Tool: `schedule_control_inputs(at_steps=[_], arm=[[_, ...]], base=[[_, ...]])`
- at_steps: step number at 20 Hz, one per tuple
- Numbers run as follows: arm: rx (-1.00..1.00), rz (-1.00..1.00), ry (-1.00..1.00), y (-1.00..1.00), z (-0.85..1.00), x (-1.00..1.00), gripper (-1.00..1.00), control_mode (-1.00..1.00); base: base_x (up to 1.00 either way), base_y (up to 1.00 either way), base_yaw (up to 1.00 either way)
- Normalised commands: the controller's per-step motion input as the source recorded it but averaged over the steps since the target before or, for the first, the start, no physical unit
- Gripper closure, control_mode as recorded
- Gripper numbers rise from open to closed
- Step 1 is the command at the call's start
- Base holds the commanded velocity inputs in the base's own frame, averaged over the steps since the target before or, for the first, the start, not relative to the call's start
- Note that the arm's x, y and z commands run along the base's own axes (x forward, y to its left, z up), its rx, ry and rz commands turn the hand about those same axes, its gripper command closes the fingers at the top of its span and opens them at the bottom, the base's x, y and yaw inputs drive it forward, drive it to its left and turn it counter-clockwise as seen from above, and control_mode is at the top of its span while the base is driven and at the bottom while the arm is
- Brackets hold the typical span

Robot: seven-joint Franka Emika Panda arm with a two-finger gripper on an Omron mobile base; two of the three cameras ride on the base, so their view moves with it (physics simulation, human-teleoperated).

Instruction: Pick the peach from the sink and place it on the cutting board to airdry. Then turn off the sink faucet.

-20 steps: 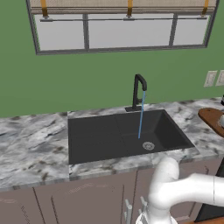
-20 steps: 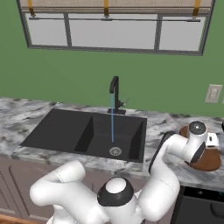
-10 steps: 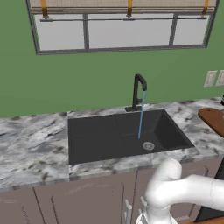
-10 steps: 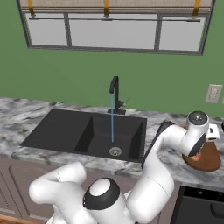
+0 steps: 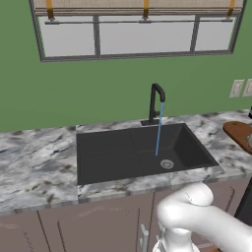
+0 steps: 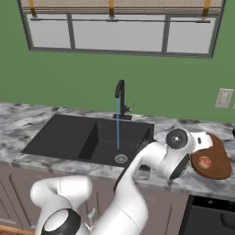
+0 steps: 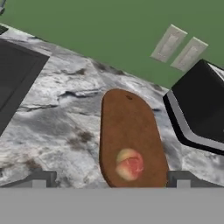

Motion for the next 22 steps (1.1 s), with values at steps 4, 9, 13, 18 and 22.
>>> schedule_control_inputs(at_steps=[4,9,13,18,22], arm=[[0.00,0.37,-0.14,0.30,0.52,-0.37,-1.00,-1.00],[0.00,0.46,-0.10,0.15,0.62,-0.18,-1.00,-1.00],[0.00,0.47,-0.02,0.08,0.65,-0.08,-1.00,-1.00],[-0.04,0.21,0.00,0.40,0.15,-0.39,-1.00,-1.00],[-0.03,0.05,-0.01,0.61,-0.01,-0.40,-1.00,-1.00]], base=[[0.00,0.00,0.00],[0.00,0.00,0.00],[0.00,0.00,0.00],[0.00,0.00,0.00],[0.00,0.00,0.00]])
